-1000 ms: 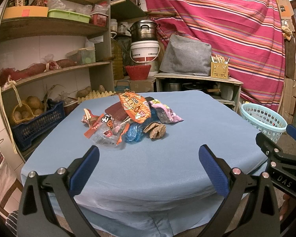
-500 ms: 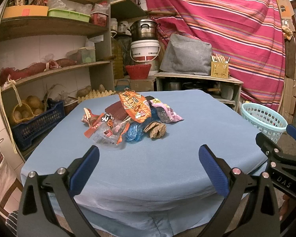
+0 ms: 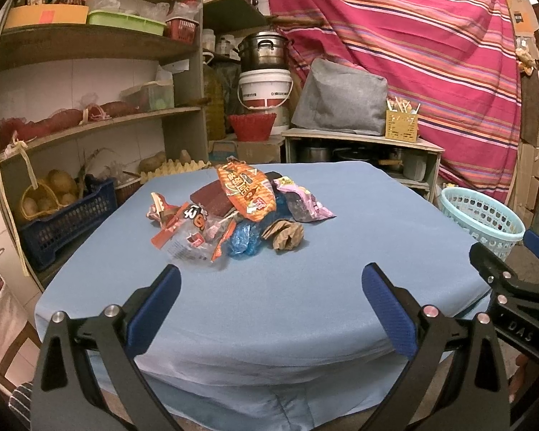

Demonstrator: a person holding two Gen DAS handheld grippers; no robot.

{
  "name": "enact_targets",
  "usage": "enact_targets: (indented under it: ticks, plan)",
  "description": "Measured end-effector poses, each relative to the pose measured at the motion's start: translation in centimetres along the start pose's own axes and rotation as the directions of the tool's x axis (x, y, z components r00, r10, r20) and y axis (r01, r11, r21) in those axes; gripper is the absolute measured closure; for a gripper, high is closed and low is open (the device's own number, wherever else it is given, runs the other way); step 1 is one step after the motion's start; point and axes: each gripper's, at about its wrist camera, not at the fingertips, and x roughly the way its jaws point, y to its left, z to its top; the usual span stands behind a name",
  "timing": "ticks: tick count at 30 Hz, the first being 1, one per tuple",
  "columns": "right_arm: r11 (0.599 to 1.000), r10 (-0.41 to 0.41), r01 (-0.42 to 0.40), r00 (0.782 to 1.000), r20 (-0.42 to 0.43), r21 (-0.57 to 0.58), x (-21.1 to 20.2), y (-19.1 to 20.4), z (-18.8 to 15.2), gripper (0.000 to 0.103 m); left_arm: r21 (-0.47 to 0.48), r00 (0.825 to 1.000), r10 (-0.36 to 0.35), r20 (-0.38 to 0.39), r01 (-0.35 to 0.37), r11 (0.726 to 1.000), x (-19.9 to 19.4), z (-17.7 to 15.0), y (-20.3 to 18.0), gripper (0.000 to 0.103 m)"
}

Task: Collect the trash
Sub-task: 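Reach the left gripper into the pile and grasp the clear printed wrapper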

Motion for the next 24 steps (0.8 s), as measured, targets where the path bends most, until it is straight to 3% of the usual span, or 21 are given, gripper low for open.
enact_targets:
  ticks: [10, 21, 24]
  plan:
    - [0.999, -0.018, 0.019, 0.999, -0.045, 0.038, 1.6, -0.9, 0.8, 0.004, 0.012, 0.999, 0.051, 0.018, -0.051, 0.999, 1.7, 0.3, 1.0, 0.005]
    - [0.999, 0.036, -0.032, 0.992, -0.118, 0.039, 5.4, 0.3, 2.9, 0.004, -0.04, 0.997, 0.059, -0.043, -0.06, 0.997, 4.2, 2.1, 4.2, 0.005]
    - [0.996, 0.074, -0.069, 0.992, -0.101, 0.051, 6.2, 0.8, 4.0, 0.004, -0.056, 0.997, 0.048, -0.064, -0.051, 0.997, 4.9, 2.6, 5.1, 0.005]
